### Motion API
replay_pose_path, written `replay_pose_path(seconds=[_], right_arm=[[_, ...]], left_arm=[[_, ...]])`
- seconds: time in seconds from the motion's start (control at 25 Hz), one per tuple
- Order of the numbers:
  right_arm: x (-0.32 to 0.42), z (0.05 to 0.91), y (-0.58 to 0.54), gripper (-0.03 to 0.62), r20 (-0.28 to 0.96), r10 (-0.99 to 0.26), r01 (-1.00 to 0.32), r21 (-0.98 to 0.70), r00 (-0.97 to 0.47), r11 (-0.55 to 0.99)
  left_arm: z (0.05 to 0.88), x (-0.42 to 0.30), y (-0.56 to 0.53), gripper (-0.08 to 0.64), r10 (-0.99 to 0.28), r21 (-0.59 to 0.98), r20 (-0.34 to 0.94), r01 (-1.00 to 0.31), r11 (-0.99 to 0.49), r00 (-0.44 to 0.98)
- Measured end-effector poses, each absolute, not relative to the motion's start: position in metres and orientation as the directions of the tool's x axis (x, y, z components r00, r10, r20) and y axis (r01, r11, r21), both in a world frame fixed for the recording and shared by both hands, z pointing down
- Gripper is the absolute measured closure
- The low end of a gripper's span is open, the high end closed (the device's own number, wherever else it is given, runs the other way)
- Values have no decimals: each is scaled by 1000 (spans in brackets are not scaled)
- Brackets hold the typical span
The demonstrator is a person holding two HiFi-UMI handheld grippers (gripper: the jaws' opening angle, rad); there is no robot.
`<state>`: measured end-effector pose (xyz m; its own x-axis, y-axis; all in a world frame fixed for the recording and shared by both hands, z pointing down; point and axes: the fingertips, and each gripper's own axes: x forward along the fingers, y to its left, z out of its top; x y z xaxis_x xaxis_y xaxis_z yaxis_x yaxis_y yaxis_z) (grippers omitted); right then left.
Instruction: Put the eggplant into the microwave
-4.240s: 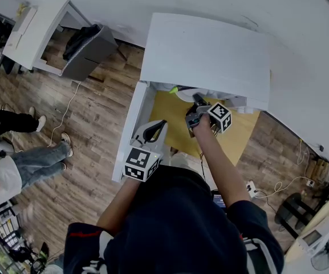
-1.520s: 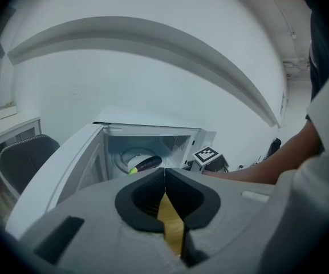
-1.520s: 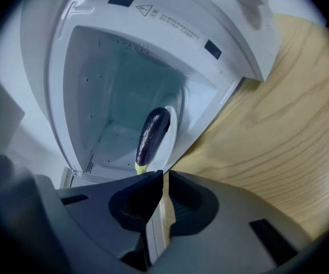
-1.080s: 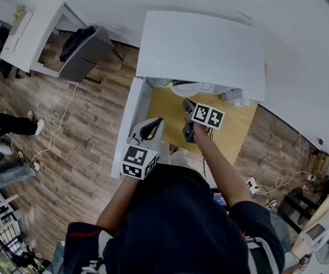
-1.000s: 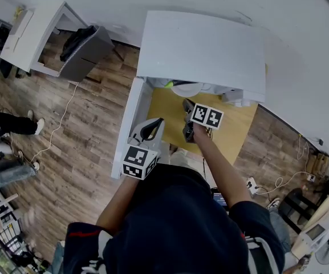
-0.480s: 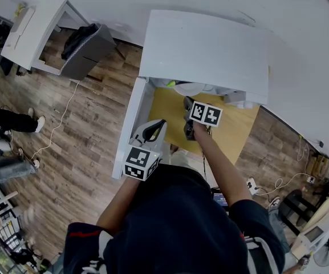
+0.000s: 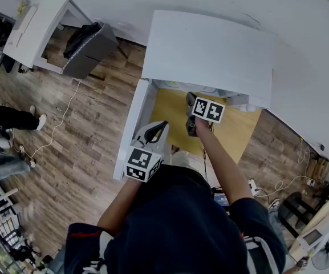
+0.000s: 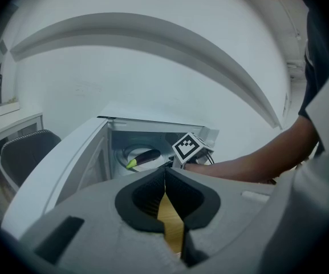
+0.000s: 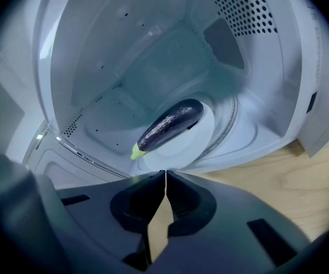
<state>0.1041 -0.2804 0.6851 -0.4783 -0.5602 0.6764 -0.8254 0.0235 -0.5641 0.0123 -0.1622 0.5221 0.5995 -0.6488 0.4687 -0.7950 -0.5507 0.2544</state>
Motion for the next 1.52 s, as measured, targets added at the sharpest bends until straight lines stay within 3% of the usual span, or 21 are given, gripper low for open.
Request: replay_pose_path(seconds=[0.96, 1.52], right_arm=[[106, 683, -289, 575, 663, -569, -806, -592, -487, 0], [134, 641, -265, 575, 640, -613, -861, -489, -465, 142]], left_arm=[[522, 14, -165, 543, -640, 265, 464, -785, -559, 612], [505, 14, -164, 543, -654, 226, 437, -779, -584, 617]])
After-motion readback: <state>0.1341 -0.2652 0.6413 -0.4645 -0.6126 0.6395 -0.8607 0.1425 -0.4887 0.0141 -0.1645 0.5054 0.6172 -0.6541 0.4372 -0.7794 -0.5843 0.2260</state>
